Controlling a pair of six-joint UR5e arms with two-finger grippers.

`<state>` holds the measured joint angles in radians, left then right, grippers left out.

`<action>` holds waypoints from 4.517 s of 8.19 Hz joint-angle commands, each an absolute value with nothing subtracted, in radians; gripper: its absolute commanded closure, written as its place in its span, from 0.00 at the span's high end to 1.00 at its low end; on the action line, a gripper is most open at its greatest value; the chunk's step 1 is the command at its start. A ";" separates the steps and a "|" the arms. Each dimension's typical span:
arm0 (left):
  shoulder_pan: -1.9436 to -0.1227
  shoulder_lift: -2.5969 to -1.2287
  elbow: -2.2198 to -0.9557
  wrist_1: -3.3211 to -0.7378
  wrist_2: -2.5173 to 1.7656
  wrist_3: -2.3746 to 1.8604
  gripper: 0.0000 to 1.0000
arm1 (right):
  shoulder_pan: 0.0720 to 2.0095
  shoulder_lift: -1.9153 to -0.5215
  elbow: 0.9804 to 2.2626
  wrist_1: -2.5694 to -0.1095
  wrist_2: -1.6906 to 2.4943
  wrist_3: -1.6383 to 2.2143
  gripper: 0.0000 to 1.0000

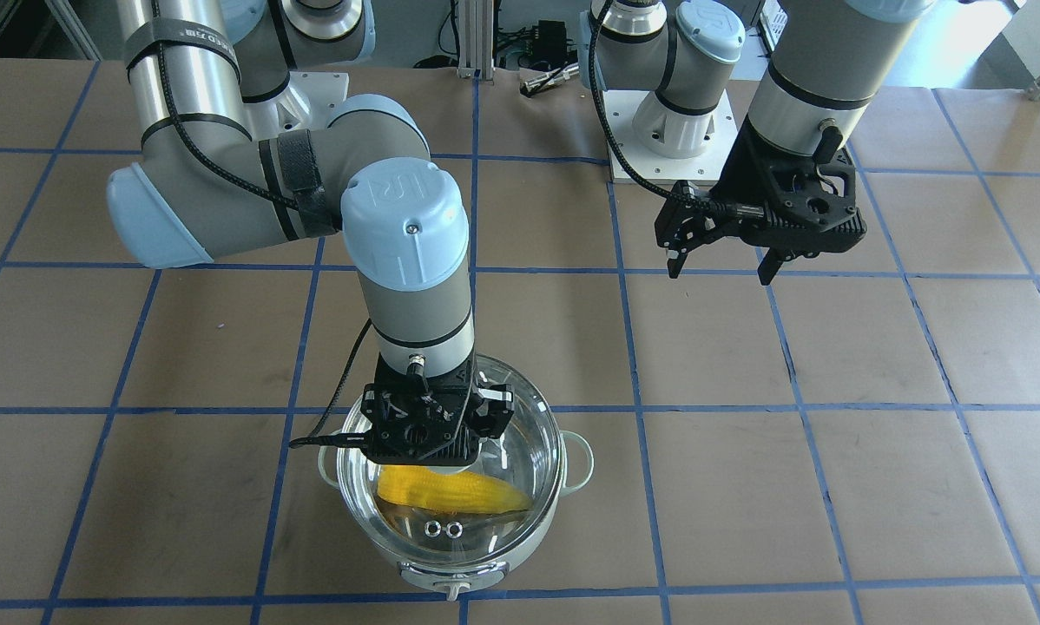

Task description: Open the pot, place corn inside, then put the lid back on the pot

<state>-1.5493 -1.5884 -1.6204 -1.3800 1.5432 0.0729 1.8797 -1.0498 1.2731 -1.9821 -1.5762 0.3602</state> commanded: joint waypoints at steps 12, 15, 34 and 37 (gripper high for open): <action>-1.549 -1.592 -1.626 -1.379 1.542 0.074 1.00 | 1.881 -1.043 1.289 -2.013 -1.574 0.364 0.25; -1.549 -1.592 -1.626 -1.379 1.542 0.074 1.00 | 1.881 -1.040 1.289 -2.013 -1.575 0.362 0.24; -1.549 -1.594 -1.626 -1.381 1.542 0.075 1.00 | 1.881 -1.034 1.287 -2.029 -1.572 0.367 0.24; -1.549 -1.594 -1.629 -1.381 1.542 0.075 1.00 | 1.881 -1.031 1.290 -2.028 -1.572 0.365 0.24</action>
<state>-1.5493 -1.5931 -1.6262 -1.3806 1.5416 0.0752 1.8807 -1.0323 1.2884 -2.0295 -1.5722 0.3654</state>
